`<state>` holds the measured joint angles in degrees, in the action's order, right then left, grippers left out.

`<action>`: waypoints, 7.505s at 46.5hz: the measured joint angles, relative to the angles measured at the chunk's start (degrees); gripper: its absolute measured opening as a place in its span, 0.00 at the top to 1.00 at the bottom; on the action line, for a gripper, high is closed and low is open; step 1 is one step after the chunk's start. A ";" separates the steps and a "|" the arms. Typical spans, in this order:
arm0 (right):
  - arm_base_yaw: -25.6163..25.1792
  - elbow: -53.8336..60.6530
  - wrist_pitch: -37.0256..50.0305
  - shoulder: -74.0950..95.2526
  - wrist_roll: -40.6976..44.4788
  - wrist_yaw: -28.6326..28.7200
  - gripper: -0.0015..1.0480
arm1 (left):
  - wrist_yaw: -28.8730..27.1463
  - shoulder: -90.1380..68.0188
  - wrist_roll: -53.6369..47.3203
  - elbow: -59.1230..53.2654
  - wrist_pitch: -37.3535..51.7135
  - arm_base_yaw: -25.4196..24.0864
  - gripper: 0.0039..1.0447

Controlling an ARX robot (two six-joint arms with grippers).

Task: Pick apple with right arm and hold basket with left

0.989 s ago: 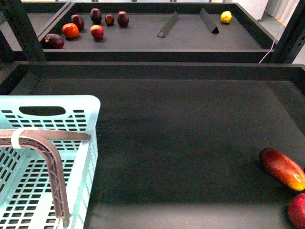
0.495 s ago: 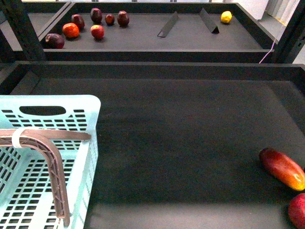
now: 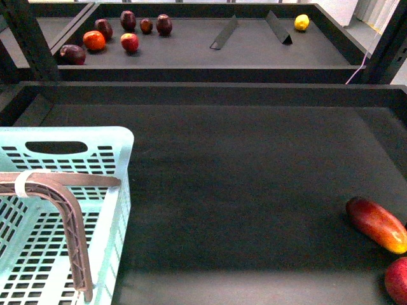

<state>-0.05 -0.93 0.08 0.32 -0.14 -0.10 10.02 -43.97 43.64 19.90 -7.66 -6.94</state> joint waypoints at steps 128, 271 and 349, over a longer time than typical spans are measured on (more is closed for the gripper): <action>0.59 -0.72 -2.29 1.18 -1.99 -2.49 0.09 | -8.09 -45.29 22.71 39.26 12.26 45.59 0.94; -19.32 -37.86 7.74 78.07 5.35 9.03 0.25 | -8.17 -45.18 22.62 39.26 12.28 45.79 0.94; 7.65 -27.19 40.85 68.96 -0.55 -6.88 0.44 | -7.65 -45.20 22.77 38.97 12.26 45.83 0.94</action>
<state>7.60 -28.12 40.93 69.28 -0.69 -6.98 2.37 -89.17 66.41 58.87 4.60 38.89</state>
